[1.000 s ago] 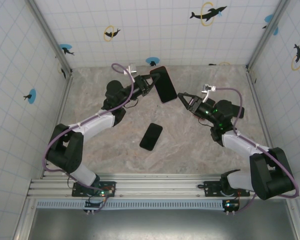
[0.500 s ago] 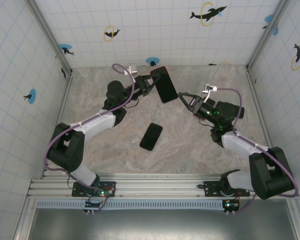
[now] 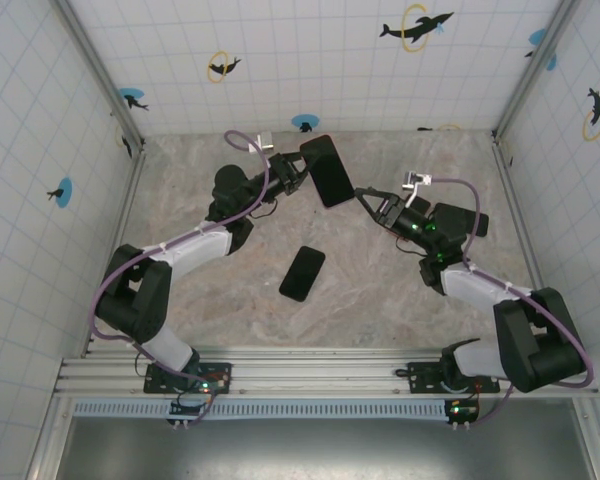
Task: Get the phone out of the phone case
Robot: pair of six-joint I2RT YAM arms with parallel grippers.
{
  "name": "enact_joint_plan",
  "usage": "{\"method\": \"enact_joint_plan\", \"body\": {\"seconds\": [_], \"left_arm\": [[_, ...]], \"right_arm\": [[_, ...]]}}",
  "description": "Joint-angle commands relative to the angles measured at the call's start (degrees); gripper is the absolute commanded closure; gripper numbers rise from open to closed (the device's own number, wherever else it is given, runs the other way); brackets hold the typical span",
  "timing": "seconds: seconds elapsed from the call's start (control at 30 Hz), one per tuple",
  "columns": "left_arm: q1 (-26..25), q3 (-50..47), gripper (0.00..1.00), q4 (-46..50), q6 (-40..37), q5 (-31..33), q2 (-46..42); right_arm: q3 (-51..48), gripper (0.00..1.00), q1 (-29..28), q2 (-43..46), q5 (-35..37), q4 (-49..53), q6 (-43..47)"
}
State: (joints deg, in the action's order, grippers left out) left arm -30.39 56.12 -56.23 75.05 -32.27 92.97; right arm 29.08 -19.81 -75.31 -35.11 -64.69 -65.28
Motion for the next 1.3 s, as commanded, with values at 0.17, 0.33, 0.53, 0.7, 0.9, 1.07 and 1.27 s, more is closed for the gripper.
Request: {"method": "enact_joint_plan", "body": {"seconds": [0.17, 0.33, 0.53, 0.7, 0.9, 1.07, 1.27], "left_arm": [[-0.5, 0.3, 1.0, -6.7, 1.2, 0.5, -1.0], [-0.5, 0.3, 1.0, -7.2, 1.4, 0.5, -1.2], [-0.5, -1.1, 1.0, -7.6, 1.3, 0.5, -1.4], [-0.4, -0.9, 1.0, -8.3, 1.7, 0.6, -1.4], [-0.4, -1.0, 1.0, -8.6, 1.9, 0.6, -1.4], [-0.5, -0.7, 1.0, -9.7, 2.6, 0.5, -1.0], [-0.4, -0.6, 1.0, -10.1, 3.1, 0.6, -0.6]], "right_arm": [[-1.1, 0.55, 0.2, -1.2, -0.1, -7.5, -4.2], [-1.9, 0.55, 0.1, -1.5, 0.1, -8.4, -5.0], [-2.1, 0.56, 0.0, -2.4, 0.4, -10.9, -7.0], [-1.9, 0.57, -0.5, -2.9, 0.0, -10.8, -6.9], [-1.4, 0.6, -0.5, -3.7, -0.7, -10.9, -7.1], [-1.4, 0.61, -0.9, -4.2, -0.7, -11.1, -7.4], [-0.8, 0.62, -1.4, -4.8, -1.3, -11.1, -7.6]]}}
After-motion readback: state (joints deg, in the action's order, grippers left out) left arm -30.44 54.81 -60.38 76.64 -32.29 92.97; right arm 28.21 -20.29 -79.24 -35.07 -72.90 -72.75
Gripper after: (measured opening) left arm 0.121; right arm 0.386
